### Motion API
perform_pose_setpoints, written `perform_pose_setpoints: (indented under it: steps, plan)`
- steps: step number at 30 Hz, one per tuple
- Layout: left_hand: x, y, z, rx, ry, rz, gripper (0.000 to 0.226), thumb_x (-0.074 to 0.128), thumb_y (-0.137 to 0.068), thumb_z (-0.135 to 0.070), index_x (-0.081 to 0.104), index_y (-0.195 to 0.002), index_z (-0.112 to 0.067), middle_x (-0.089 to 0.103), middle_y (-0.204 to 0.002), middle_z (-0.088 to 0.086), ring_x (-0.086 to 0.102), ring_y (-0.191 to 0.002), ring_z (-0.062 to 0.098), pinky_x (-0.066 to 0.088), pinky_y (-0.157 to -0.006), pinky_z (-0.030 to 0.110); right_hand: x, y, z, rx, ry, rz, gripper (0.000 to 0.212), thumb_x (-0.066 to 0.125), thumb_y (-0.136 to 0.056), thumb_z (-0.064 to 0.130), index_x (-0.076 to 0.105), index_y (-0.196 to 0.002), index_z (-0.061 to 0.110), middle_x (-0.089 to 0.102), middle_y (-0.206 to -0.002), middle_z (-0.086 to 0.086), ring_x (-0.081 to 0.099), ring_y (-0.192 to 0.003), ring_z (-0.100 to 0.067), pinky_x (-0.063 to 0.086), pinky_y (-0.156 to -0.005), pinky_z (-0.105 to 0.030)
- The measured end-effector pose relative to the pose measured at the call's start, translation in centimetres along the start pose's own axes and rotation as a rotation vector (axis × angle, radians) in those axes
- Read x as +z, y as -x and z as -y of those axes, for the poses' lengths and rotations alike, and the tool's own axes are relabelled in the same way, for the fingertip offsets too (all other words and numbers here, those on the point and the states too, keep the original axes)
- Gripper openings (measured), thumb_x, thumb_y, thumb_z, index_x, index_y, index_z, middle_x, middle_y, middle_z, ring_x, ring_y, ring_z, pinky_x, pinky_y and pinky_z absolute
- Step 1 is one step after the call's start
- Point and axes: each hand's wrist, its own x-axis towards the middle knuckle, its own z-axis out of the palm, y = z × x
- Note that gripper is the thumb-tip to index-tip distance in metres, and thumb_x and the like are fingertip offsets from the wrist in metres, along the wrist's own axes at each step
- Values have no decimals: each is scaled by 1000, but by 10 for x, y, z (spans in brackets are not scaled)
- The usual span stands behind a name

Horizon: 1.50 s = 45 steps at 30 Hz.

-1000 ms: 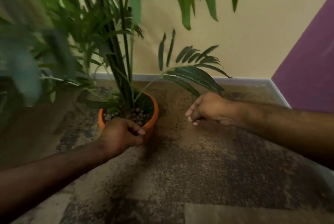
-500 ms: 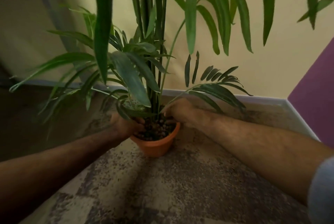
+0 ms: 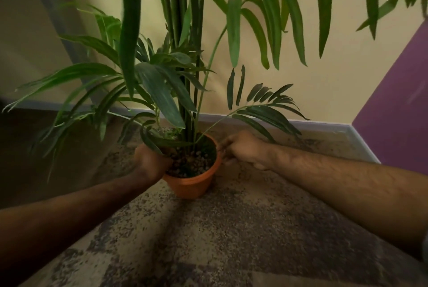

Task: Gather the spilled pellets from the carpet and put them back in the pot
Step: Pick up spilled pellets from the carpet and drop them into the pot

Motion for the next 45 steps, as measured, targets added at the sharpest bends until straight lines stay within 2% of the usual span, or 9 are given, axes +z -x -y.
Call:
perform_pose_setpoints:
  steps: [5,13,18,25,29,31,35,38,45]
  plan:
    - [14,24,-19,163,-47,-3,17,67,-76,-8,66,-82,-24,66,-83,-5,63,-78,14,46,-61,18,-31,19,-34,46,89,67,19,55,-87,-7,66,-101,-2,68,-87,-16,66,-71,-21,60,-70,-31]
    - [51,54,-58,408,-47,161,13,68,-77,-3,70,-80,-15,63,-83,-4,59,-76,8,47,-70,21,-118,55,-92,121,140,-74,19,52,-86,-11,65,-99,-7,66,-79,-19,62,-62,-22,57,-59,-28]
    - [84,58,-76,381,-7,262,19,69,-74,5,72,-85,-10,65,-81,-3,63,-78,14,41,-68,12,-167,70,-125,167,92,-203,19,53,-87,-11,64,-101,-8,63,-80,-19,60,-61,-20,55,-51,-23]
    - [148,60,-98,362,15,375,15,70,-73,-5,68,-84,-16,69,-83,-6,64,-74,5,44,-62,7,-228,86,-188,195,185,-364,16,60,-83,-4,69,-86,8,70,-80,-10,65,-64,-17,56,-56,-27]
    - [190,61,-114,328,10,454,21,72,-70,-7,65,-88,-18,67,-88,-6,65,-76,10,54,-71,28,-259,95,-225,210,225,-445,17,62,-80,-1,72,-85,12,73,-91,-11,68,-84,-24,57,-78,-39]
    - [211,64,-122,339,7,477,25,72,-70,-8,62,-87,-23,65,-85,-8,63,-73,8,51,-66,23,-267,102,-247,232,200,-498,16,63,-81,-3,71,-86,9,72,-92,-12,66,-85,-24,55,-82,-41]
    - [252,73,-129,372,-16,517,25,72,-71,-14,58,-88,-27,57,-80,-16,58,-71,2,37,-57,9,-268,117,-301,258,265,-564,13,66,-80,-4,71,-92,-4,72,-92,-14,64,-77,-18,49,-71,-19]
    - [280,81,-127,403,-28,553,26,74,-71,-12,61,-89,-24,57,-82,-14,56,-72,4,39,-59,10,-266,124,-336,280,303,-545,15,65,-80,-7,68,-94,-10,70,-99,-26,66,-93,-37,45,-70,-24]
    - [341,92,-122,403,-99,517,35,76,-75,-22,63,-107,-15,60,-102,3,55,-90,17,42,-80,25,-269,113,-381,202,622,-584,44,66,-83,21,59,-126,12,60,-124,-12,56,-114,-30,45,-100,-35]
